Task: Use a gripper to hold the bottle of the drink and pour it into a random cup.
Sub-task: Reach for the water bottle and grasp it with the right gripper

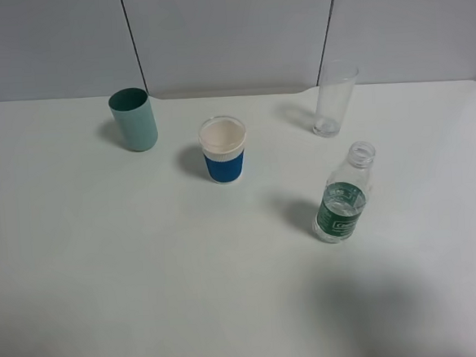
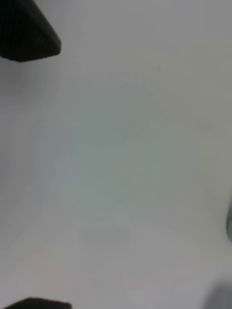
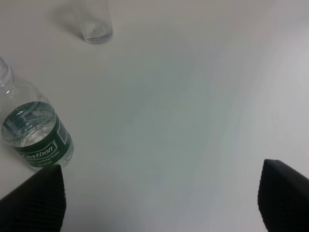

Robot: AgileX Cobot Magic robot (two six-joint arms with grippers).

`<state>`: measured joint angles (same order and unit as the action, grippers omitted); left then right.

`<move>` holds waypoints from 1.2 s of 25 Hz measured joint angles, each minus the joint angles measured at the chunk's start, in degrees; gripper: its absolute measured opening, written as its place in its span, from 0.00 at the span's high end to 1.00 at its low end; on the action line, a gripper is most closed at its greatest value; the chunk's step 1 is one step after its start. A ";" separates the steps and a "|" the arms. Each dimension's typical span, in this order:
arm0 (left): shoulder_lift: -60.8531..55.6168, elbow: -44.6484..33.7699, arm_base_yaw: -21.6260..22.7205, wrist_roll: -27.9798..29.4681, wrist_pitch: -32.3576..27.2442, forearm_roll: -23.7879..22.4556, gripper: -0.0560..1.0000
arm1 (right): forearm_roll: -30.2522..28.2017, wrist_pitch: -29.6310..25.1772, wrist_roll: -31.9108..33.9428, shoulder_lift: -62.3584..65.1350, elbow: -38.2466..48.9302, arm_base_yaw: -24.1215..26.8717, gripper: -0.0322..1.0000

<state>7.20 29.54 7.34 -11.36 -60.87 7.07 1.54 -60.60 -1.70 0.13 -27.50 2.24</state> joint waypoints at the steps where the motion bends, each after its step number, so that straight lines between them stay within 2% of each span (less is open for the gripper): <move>1: 0.00 0.00 0.00 0.00 0.00 0.00 0.01 | 0.00 0.00 0.00 0.00 0.00 0.00 0.20; 30: 0.00 0.00 0.00 0.00 0.00 0.00 0.01 | 0.00 0.00 0.00 0.00 0.00 0.00 0.20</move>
<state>7.20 29.54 7.34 -11.36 -60.87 7.07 1.54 -60.60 -1.70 0.13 -27.50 2.24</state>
